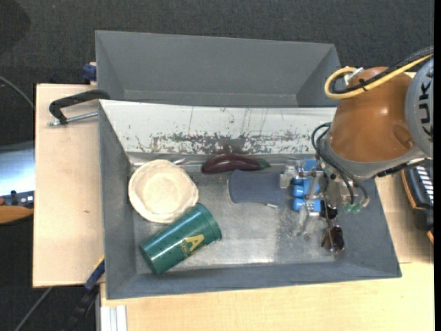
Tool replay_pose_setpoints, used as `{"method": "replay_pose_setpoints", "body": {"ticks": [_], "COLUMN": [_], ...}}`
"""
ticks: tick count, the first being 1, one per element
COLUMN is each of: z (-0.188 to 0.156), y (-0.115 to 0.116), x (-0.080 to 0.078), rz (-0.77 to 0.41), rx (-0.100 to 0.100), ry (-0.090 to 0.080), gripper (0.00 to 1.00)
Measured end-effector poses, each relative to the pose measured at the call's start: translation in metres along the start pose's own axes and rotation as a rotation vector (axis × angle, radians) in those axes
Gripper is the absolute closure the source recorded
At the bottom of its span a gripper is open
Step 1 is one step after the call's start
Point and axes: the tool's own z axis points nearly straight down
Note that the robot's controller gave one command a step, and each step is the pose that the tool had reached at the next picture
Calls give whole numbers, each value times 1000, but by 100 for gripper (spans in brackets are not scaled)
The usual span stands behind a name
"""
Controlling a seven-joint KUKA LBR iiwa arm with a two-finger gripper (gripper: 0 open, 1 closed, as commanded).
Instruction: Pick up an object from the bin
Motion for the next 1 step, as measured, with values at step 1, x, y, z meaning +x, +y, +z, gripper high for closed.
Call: {"method": "replay_pose_setpoints", "body": {"ticks": [1], "z": [-5], "y": [0], "x": [-2], "rz": [-1], "rx": [1], "ry": [-9], "gripper": [0]}}
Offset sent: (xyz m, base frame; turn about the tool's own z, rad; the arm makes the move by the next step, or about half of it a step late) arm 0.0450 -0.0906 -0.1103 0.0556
